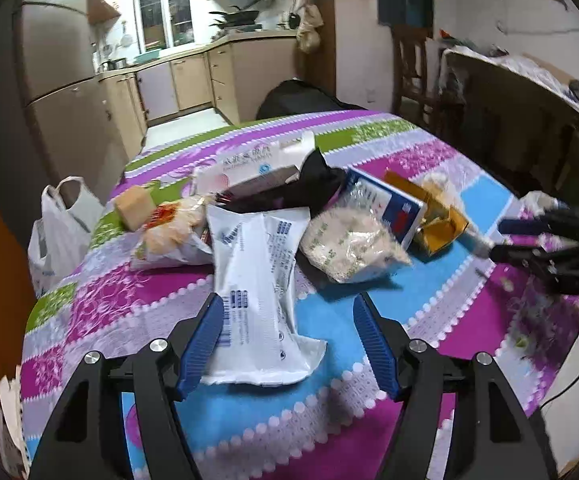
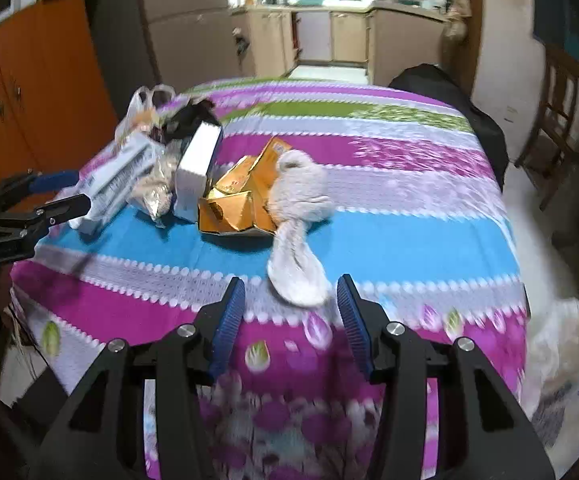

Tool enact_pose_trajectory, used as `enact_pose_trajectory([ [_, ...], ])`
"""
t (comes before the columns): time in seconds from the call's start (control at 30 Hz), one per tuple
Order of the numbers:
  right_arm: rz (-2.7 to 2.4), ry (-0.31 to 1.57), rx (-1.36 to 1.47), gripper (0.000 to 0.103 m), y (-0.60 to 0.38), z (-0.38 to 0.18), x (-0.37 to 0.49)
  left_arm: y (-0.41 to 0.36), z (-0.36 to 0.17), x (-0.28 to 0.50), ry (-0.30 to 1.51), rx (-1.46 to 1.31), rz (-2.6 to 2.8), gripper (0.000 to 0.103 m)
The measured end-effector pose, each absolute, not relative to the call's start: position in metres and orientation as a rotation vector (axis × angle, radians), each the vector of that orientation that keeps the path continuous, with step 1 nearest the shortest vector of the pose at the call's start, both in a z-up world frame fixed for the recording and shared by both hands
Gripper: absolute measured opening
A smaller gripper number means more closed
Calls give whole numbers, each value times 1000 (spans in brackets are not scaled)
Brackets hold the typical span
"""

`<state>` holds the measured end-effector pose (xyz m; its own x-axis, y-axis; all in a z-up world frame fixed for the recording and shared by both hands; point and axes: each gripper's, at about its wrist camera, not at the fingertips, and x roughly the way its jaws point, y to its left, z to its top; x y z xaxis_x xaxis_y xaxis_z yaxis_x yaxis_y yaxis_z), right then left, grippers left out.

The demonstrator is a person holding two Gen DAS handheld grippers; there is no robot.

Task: Collect trash
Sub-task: 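Grasp the white wrapper bag with left tool while right tool grasps the fluffy sock, then carry the wrapper bag and sock over the trash bag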

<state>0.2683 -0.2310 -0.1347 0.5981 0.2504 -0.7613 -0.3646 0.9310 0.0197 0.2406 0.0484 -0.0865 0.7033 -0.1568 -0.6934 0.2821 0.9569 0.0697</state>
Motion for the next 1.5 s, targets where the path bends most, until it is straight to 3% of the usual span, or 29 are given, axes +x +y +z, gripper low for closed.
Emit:
enact_pose_trajectory([
  [0.23,353,889,-135,46,-227,-143,297,59,-101,273,754,149,-203,68],
  [0.3,348,884,-146,41,-228,-142,298,63,-104,280,762,141,-184,68],
  [0.47,346,887,-130,11,-228,-143,302,71,-109,287,773,128,-176,66],
  [0.57,345,887,-127,6,-227,-144,297,75,-108,282,759,106,-176,51],
  [0.8,327,882,-84,5,-238,-137,272,83,-97,255,735,66,-189,38],
  [1.2,291,827,-26,4,-269,-107,233,84,-48,207,659,17,-204,36],
  [1.5,285,742,-37,4,-282,-65,212,42,-6,206,637,60,-279,36],
])
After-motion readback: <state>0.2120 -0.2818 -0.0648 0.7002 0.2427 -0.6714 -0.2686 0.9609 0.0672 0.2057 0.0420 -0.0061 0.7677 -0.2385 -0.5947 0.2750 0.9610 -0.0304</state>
